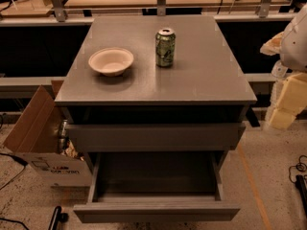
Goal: Close middle drawer
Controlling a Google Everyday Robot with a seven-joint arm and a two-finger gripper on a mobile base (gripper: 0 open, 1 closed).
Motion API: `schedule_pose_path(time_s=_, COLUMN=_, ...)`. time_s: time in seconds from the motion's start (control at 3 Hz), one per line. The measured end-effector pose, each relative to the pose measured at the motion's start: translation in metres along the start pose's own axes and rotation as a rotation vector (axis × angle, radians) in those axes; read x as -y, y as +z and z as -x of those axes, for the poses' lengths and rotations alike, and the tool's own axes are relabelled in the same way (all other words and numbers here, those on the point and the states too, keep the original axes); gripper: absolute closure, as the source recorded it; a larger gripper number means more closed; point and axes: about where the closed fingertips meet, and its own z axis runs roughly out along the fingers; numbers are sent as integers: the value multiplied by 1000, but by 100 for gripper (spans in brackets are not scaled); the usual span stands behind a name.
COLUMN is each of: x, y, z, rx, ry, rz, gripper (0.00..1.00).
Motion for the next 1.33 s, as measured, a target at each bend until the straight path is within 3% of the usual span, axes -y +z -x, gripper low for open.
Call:
schedule_pose_path(time_s=0.33, x=0, y=0, z=0, rx=0, ry=0, rz=0, gripper=0)
schedule_pose_path(time_s=1.0, x=-44, y=122, z=-52, rx=137, ry=60, rz=99, gripper=0)
schedule_pose_path(time_s=1.33, x=-47, y=127, z=-55, rx=138, ry=60, rz=99, gripper=0)
